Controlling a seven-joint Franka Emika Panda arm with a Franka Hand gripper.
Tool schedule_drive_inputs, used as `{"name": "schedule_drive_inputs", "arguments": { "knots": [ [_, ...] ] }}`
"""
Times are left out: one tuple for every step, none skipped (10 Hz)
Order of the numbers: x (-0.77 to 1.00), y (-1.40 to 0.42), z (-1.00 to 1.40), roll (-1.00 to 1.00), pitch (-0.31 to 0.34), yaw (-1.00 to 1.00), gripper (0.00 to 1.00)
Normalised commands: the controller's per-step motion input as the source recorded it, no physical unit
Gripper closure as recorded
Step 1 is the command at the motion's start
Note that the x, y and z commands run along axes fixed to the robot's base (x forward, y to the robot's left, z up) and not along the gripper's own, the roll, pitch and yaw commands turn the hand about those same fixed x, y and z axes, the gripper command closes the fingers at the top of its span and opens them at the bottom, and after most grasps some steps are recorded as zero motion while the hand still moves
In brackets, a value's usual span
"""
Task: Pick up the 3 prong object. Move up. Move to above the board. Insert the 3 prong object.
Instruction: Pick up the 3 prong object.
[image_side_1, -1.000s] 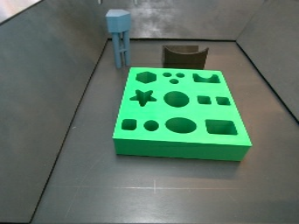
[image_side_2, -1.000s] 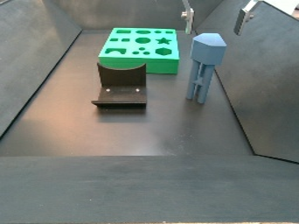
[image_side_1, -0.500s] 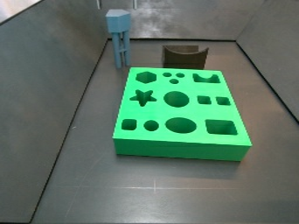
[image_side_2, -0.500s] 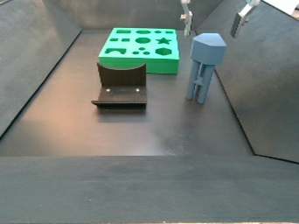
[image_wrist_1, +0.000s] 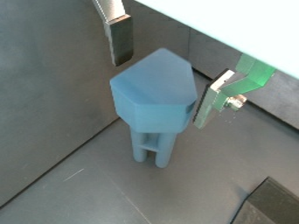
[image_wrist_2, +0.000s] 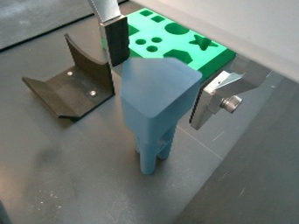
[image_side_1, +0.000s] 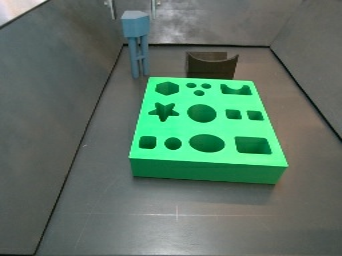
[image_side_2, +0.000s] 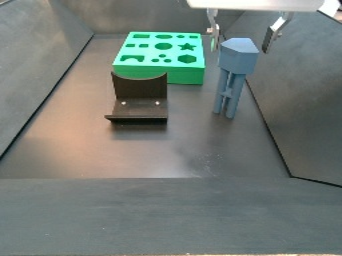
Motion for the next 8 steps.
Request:
{"name": "schedule_drive_inputs", "arguments": {
  "knots": [
    [0.0, 0.0, -0.39, -0.15, -0.184, -0.03, 0.0],
    [0.1, 0.02, -0.37, -0.08, -0.081, 0.02, 0.0],
    [-0.01, 0.0, 0.0, 0.0, -0.019, 0.0, 0.0],
    [0.0, 0.0, 0.0, 0.0, 0.0, 0.0, 0.0],
    [0.0, 0.0, 0.0, 0.0, 0.0, 0.0, 1.0],
    [0.0, 0.0, 0.0, 0.0, 0.0, 0.0, 1.0],
    [0.0, 0.0, 0.0, 0.0, 0.0, 0.0, 1.0],
    [0.0, 0.0, 0.0, 0.0, 0.0, 0.0, 1.0]
  ]
}}
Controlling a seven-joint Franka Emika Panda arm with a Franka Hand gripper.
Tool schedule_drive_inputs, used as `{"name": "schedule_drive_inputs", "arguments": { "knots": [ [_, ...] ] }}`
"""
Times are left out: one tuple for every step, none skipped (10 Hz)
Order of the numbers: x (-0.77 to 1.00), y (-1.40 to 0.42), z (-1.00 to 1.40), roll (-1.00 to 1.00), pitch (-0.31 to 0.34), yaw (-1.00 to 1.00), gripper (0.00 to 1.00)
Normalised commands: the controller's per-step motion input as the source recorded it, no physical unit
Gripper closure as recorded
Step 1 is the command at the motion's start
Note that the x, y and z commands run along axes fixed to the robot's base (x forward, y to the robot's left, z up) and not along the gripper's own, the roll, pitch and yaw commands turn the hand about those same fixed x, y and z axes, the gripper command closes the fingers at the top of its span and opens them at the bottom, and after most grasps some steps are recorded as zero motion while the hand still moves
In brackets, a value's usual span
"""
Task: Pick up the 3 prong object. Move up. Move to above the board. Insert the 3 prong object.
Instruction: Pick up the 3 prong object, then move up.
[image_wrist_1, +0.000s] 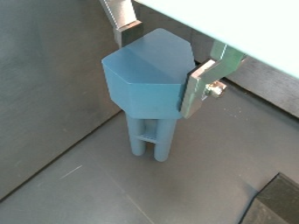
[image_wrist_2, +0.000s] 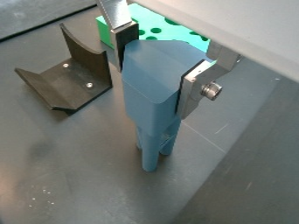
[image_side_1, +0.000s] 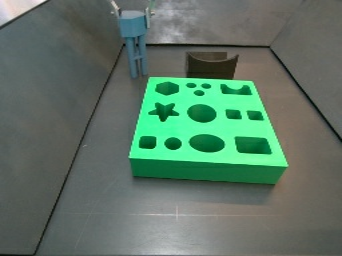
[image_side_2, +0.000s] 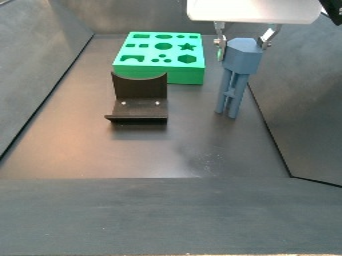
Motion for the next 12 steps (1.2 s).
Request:
{"name": "schedule_drive_inputs", "arguments": {
  "knots": [
    [0.0, 0.0, 0.0, 0.0, 0.0, 0.0, 1.0],
    [0.0, 0.0, 0.0, 0.0, 0.0, 0.0, 1.0],
    [0.0, 0.0, 0.0, 0.0, 0.0, 0.0, 1.0],
    [0.0, 0.0, 0.0, 0.0, 0.0, 0.0, 1.0],
    [0.0, 0.0, 0.0, 0.0, 0.0, 0.0, 1.0],
    [0.0, 0.0, 0.0, 0.0, 0.0, 0.0, 1.0],
    [0.0, 0.0, 0.0, 0.0, 0.0, 0.0, 1.0],
    [0.0, 0.0, 0.83, 0.0, 0.0, 0.0, 1.0],
    [0.01, 0.03, 0.81, -0.01, 0.003, 0.04, 1.0],
    [-0.01, 0.03, 0.73, -0.01, 0.022, 0.04, 1.0],
    [0.0, 0.02, 0.6, -0.02, 0.035, 0.03, 1.0],
    [0.0, 0.01, 0.45, -0.02, 0.049, 0.03, 1.0]
  ]
}}
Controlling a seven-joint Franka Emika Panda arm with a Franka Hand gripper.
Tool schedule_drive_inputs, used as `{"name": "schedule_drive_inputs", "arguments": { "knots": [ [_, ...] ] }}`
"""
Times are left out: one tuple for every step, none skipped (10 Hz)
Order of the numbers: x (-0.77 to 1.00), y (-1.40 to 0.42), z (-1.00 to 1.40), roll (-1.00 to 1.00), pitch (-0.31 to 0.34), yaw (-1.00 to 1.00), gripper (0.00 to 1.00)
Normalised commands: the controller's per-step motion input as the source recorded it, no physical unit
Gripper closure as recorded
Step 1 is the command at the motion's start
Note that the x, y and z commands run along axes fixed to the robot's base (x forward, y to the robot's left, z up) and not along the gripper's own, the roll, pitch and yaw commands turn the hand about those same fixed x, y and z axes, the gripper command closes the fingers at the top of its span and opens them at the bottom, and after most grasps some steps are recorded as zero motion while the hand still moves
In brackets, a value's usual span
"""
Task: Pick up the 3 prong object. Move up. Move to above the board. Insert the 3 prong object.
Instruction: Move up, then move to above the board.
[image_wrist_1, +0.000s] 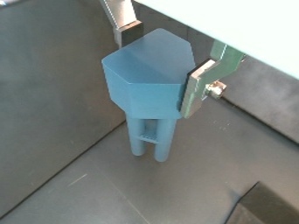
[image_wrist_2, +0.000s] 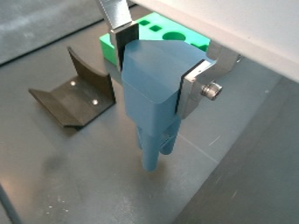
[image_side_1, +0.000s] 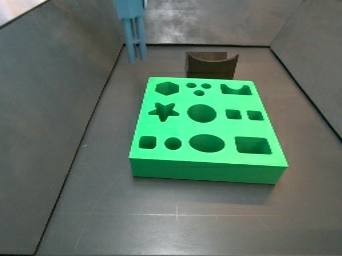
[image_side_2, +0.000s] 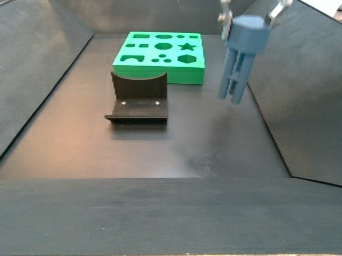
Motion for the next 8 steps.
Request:
{"name": "schedule_drive_inputs", "arguments": {
  "knots": [
    [0.01, 0.01, 0.25, -0.03, 0.065, 0.02, 1.0],
    [-0.2, -0.08, 1.0, 0.26, -0.352, 0.04, 1.0],
    [-0.21, -0.08, 0.87, 0.25, -0.324, 0.04, 1.0],
    [-0.2, -0.08, 0.79, 0.24, -0.285, 0.04, 1.0],
    [-0.12, -0.05, 0.6, 0.21, -0.179, 0.03, 1.0],
    [-0.07, -0.03, 0.42, 0.17, -0.079, 0.02, 1.0],
    [-0.01, -0.01, 0.17, 0.14, 0.015, 0.02, 1.0],
    [0.41, -1.0, 0.32, -0.07, 0.798, -0.09, 1.0]
  ]
}}
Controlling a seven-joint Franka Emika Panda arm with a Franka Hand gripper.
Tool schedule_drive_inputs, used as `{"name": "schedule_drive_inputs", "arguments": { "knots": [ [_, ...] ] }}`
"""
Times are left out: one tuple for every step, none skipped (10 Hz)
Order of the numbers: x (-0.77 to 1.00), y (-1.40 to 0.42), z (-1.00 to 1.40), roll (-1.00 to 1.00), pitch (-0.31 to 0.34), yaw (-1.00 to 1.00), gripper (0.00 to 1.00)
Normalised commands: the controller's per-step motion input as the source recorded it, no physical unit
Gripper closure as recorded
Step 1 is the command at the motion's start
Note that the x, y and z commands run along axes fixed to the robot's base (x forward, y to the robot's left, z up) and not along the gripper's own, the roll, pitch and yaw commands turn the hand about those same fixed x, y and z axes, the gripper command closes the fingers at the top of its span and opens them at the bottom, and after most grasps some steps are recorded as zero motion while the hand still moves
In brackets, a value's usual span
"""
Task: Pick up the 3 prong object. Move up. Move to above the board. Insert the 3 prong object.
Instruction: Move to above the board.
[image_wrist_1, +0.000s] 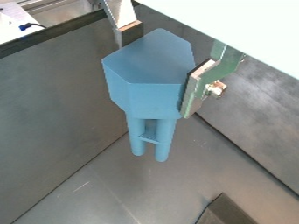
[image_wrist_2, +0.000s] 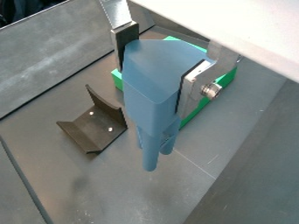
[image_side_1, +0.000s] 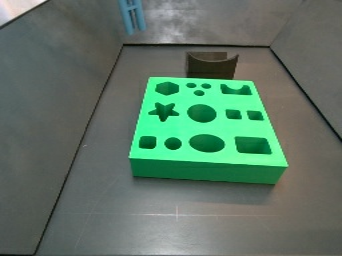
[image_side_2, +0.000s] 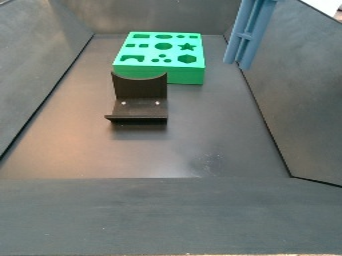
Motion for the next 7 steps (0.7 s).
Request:
{"name": "schedule_drive_inputs", "arguments": {
  "knots": [
    [0.42, -1.0, 0.31, -0.07, 0.804, -0.07, 1.0],
    [0.44, -1.0, 0.32, -0.07, 0.696, -0.03, 1.0],
    [0.46, -1.0, 0.31, -0.1, 0.514, -0.03, 1.0],
    [0.46, -1.0, 0.31, -0.08, 0.348, 0.0, 1.0],
    [0.45, -1.0, 0.32, -0.01, 0.194, 0.01, 1.0],
    [0.45, -1.0, 0.32, 0.0, 0.125, 0.02, 1.0],
    [0.47, -1.0, 0.32, -0.01, 0.105, 0.01, 1.0]
  ]
}}
